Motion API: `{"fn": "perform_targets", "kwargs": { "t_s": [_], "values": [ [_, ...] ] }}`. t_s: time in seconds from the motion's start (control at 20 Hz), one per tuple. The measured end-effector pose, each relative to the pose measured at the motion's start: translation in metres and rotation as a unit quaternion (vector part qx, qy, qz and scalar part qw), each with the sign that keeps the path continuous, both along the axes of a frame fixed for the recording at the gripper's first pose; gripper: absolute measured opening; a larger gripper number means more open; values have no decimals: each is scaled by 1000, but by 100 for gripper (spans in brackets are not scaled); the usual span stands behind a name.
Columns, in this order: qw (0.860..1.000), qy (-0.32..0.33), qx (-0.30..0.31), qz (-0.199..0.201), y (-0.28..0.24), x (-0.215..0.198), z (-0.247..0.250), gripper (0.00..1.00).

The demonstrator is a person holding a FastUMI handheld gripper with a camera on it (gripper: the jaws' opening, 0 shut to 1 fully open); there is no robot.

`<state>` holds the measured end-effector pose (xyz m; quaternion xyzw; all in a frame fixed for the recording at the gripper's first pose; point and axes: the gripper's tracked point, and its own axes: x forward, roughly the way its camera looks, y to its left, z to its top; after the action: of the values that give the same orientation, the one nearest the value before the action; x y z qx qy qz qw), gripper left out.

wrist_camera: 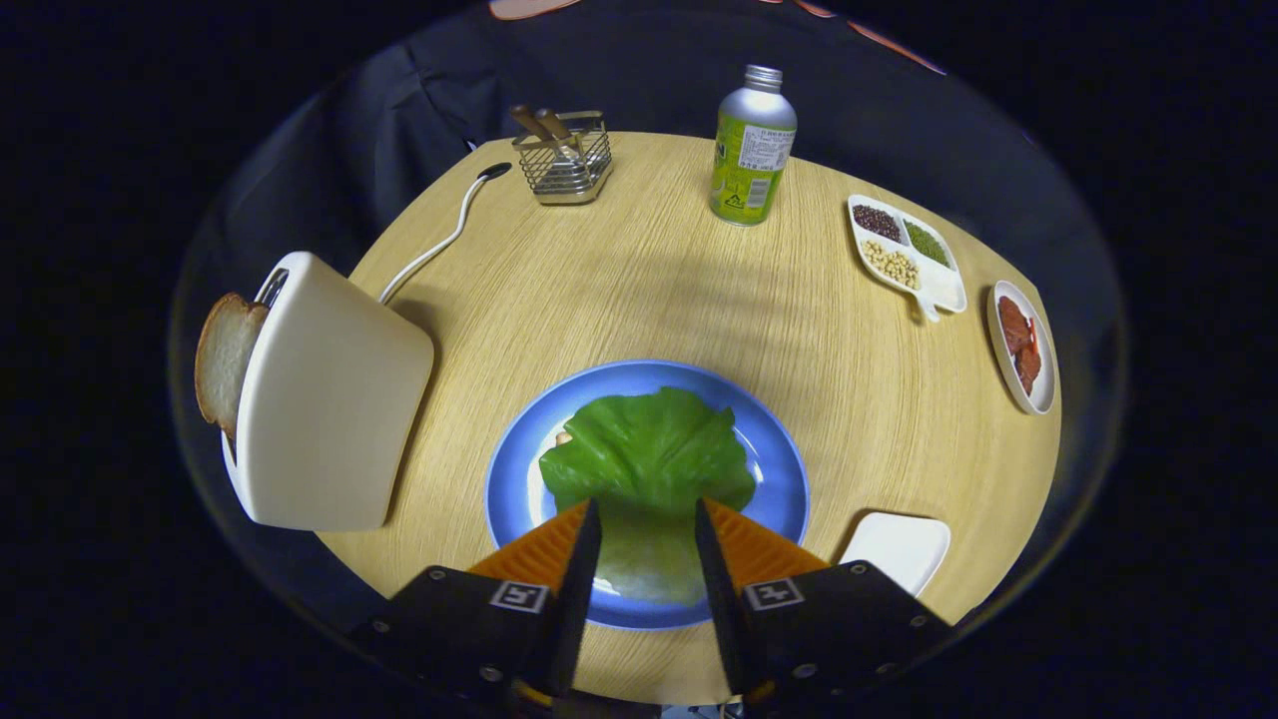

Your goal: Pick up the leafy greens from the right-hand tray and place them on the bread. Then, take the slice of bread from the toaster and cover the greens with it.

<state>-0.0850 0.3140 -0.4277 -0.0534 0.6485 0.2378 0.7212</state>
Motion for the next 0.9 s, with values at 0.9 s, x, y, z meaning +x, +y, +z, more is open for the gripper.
{"fn": "perform_targets", "kwargs": {
  "t_s": [0.9],
  "values": [
    [990,41,124,-55,151,-10,173,94]
  ]
}}
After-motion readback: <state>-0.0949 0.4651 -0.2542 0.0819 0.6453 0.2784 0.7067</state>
